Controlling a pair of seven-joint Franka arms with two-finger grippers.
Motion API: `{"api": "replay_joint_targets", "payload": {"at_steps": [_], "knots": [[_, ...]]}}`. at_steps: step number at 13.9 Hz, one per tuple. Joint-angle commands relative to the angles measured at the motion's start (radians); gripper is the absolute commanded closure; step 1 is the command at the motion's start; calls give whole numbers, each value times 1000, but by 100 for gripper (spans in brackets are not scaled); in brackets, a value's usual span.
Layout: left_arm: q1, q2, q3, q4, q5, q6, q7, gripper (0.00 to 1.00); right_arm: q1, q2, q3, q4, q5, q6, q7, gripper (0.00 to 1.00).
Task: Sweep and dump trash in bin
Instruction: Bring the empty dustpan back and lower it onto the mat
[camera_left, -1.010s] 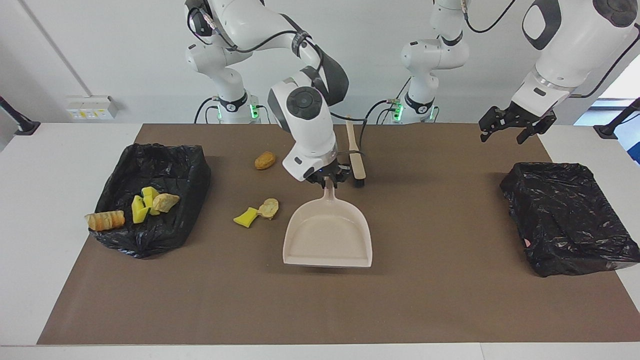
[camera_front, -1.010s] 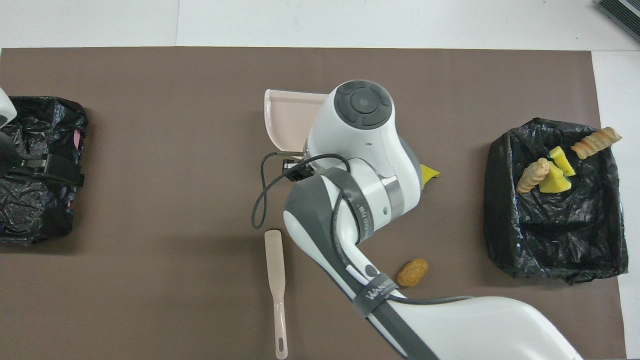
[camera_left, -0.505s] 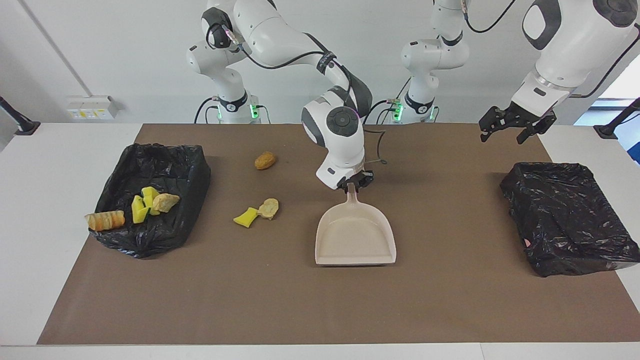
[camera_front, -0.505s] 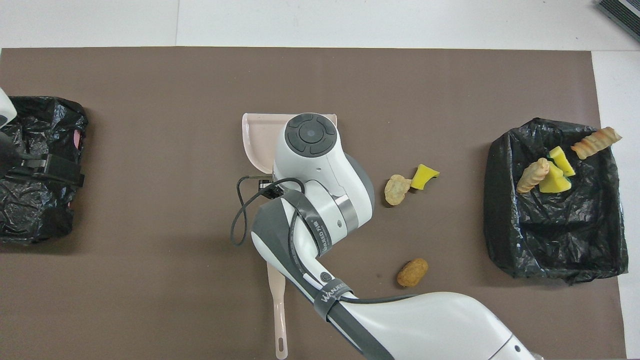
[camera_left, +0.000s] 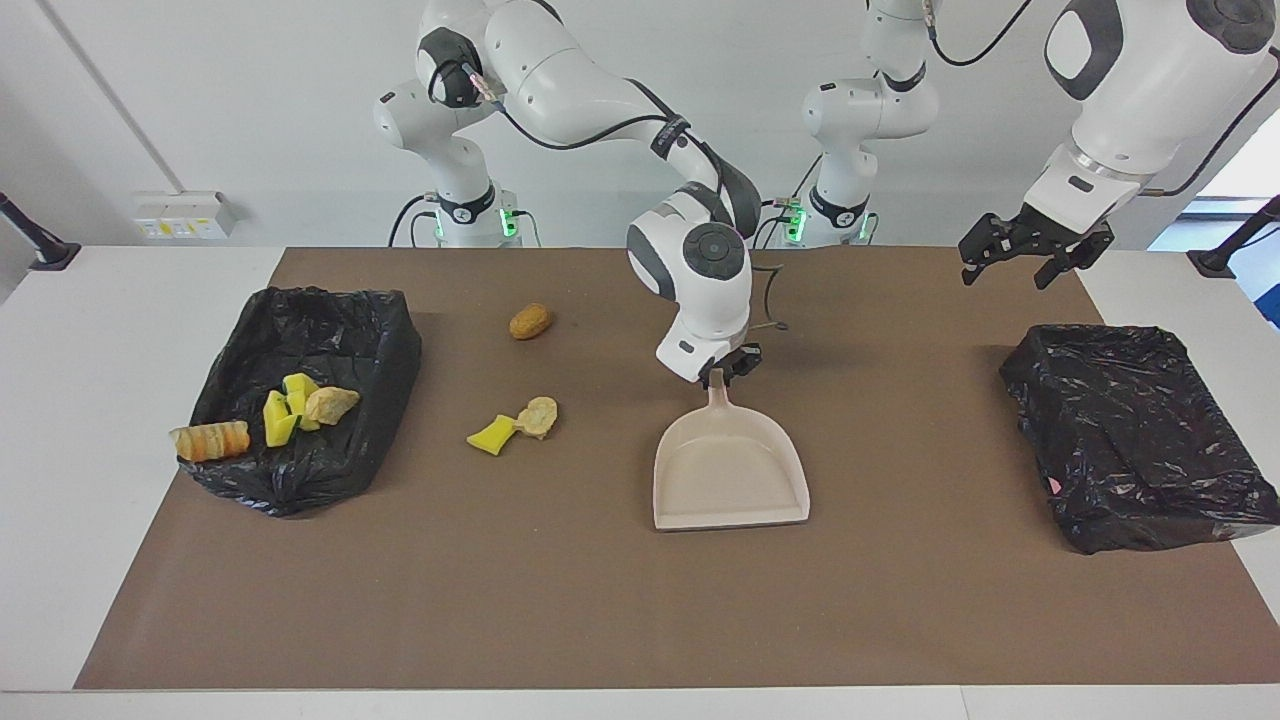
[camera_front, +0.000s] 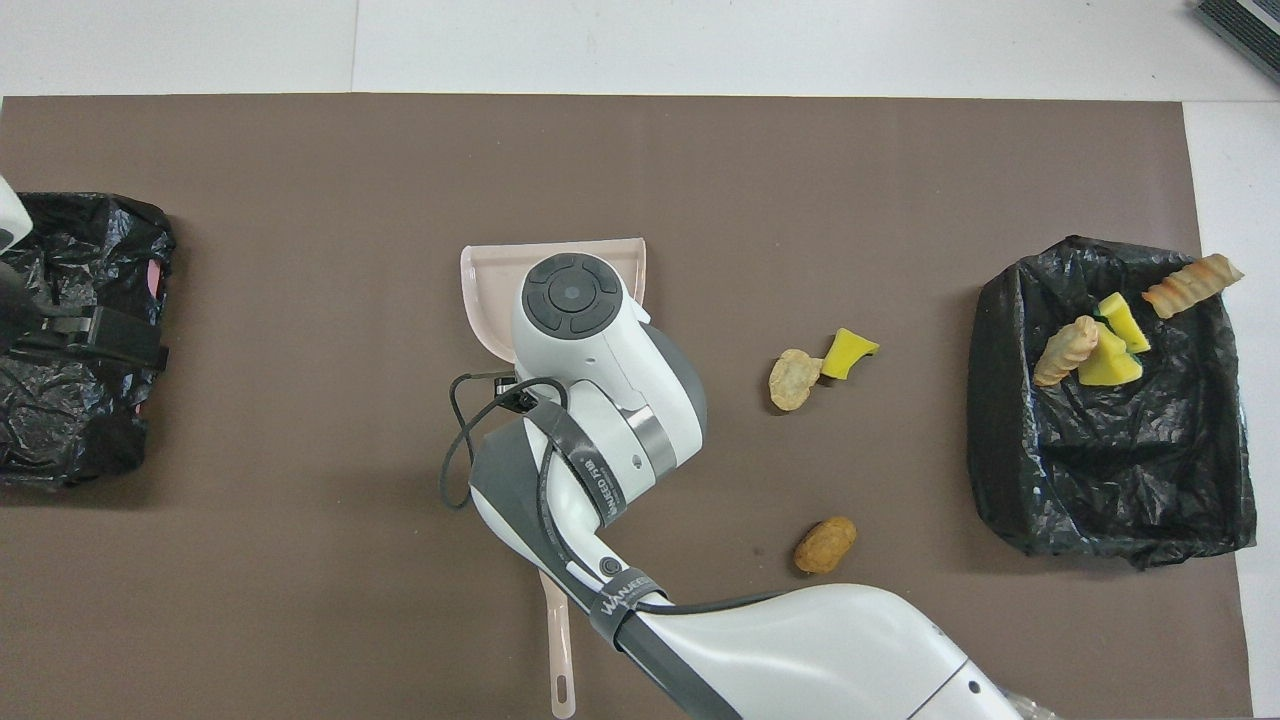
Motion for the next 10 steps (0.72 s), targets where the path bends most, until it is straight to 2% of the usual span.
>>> {"api": "replay_joint_targets", "payload": {"at_steps": [1,3,7,10], "knots": [[1,-15,0,-24,9,27,4,0,0,8,-2,23,-24,-6,-31,38],[-1,-15,1,-25,9,33,4,0,-15,-6,-5,22,-24,-11,-78,0],[-2,-12,0,-25,9,39,1,0,-43,-109,-19,13,-29,-96,-107,0],[-8,16,0,-13,-8,46,-5,0,-161,-219,-17,-12,-12,-231,-171,0]]}}
